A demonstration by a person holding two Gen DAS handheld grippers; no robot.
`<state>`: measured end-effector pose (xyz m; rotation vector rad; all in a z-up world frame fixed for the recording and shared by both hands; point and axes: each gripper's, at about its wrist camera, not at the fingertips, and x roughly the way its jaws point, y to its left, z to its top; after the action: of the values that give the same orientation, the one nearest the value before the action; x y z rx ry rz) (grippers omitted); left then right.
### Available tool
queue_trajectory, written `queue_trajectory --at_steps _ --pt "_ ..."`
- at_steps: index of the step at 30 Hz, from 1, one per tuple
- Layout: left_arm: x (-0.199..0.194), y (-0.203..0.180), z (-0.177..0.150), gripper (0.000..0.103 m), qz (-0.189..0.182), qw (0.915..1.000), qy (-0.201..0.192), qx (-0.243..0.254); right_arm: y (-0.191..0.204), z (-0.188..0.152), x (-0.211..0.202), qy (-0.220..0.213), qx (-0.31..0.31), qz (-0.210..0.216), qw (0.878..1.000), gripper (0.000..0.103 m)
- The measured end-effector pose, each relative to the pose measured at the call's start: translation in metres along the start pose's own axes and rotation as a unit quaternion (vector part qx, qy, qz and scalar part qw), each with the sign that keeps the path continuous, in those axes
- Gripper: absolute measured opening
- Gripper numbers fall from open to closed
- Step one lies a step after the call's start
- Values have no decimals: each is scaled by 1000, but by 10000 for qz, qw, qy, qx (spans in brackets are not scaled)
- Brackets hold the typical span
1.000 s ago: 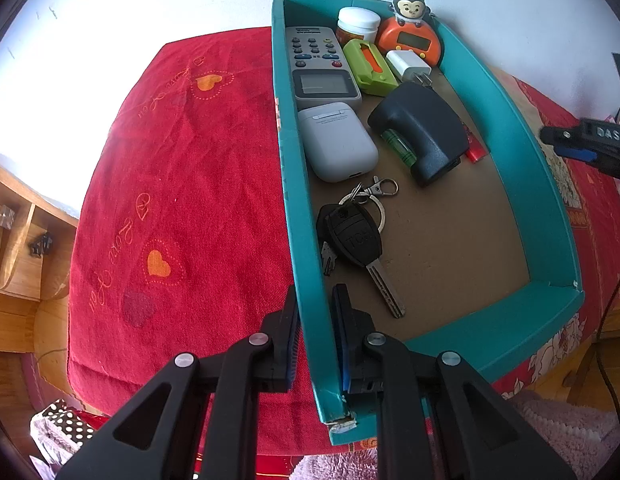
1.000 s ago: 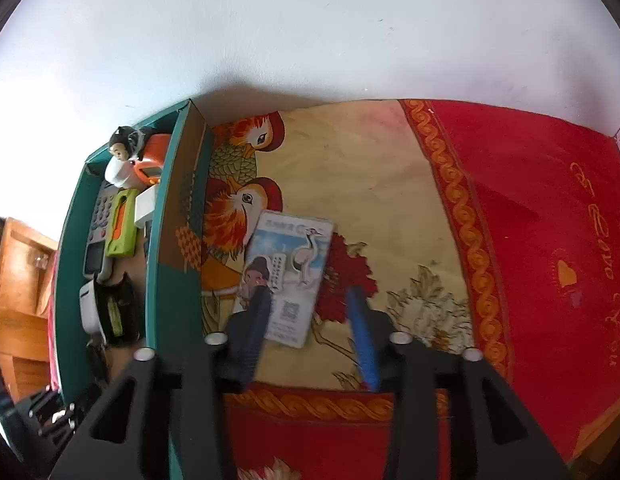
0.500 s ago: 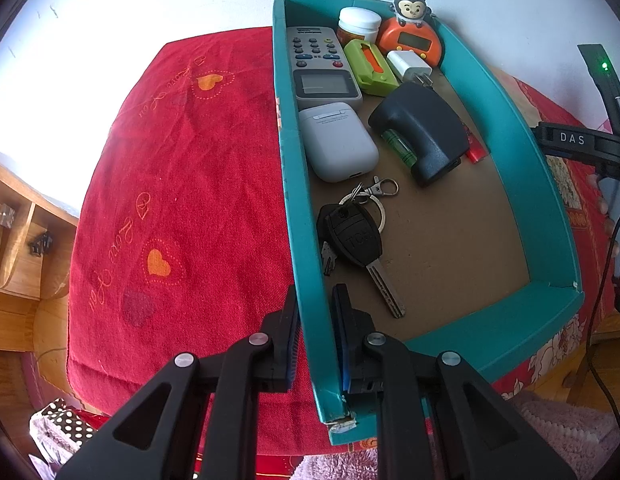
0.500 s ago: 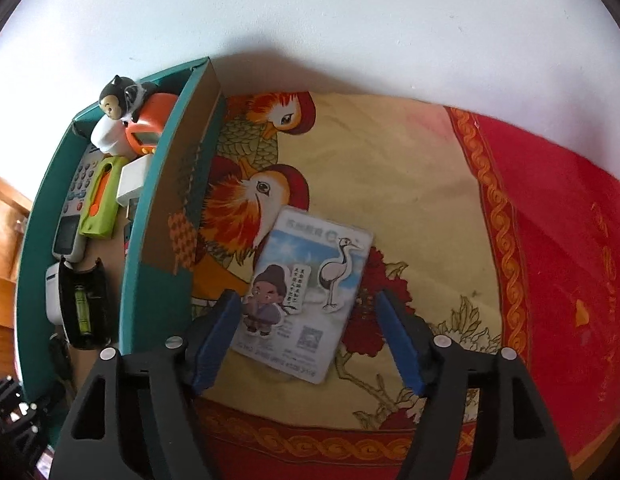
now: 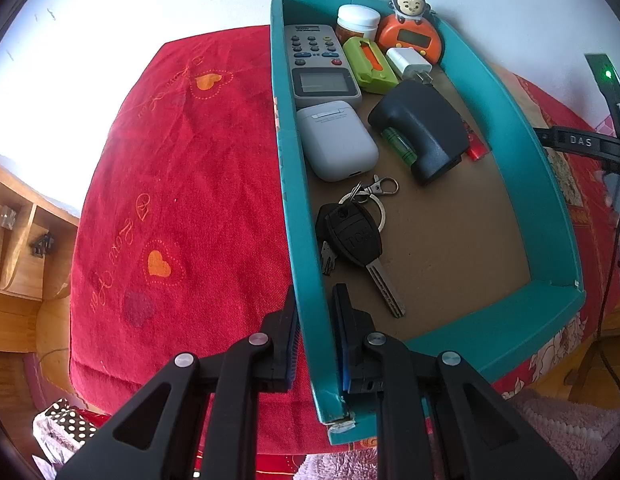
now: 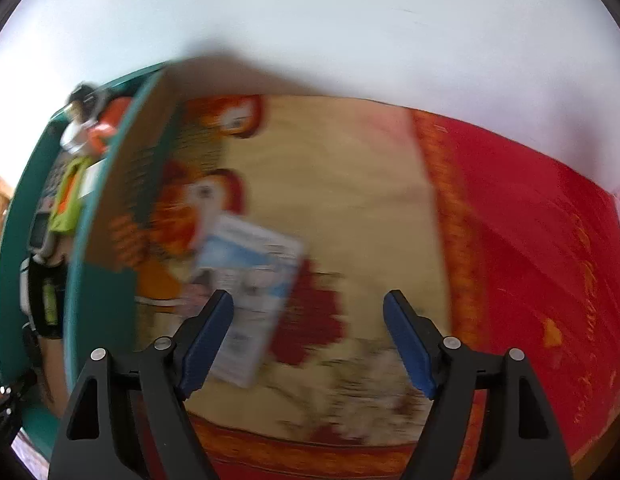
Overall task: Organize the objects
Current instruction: 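Position the right gripper around the printed card and grasp it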
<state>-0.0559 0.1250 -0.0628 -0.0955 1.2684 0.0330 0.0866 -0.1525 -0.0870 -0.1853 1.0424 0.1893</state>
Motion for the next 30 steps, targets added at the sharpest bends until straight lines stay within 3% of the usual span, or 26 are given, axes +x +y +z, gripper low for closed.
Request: queue_trajectory --at_steps 3,7,10,12,18,22,26,30 --pt "0 0 0 14 9 10000 -2 -10 -14 2 -3 72 291 42 9995 78" --pt "0 1 -1 14 21 10000 7 -8 2 8 -3 24 22 687 9976 77" --pt "0 0 -1 14 32 10000 14 -1 20 23 1 -90 -574 401 9975 78" --pt "1 0 -1 14 39 10000 9 -19 29 35 9 34 -816 494 9954 78" --pt "1 -2 -2 14 110 9999 0 -91 40 61 26 125 -944 480 9943 82" --pt "1 -4 -3 14 136 9998 7 -108 58 60 27 -17 -1324 269 9908 84" --pt "1 -6 -3 14 154 9998 9 -118 59 60 24 165 -1650 259 9858 84" --pt "1 -6 -2 14 144 9998 6 -119 52 52 18 177 -2184 -127 9756 84"
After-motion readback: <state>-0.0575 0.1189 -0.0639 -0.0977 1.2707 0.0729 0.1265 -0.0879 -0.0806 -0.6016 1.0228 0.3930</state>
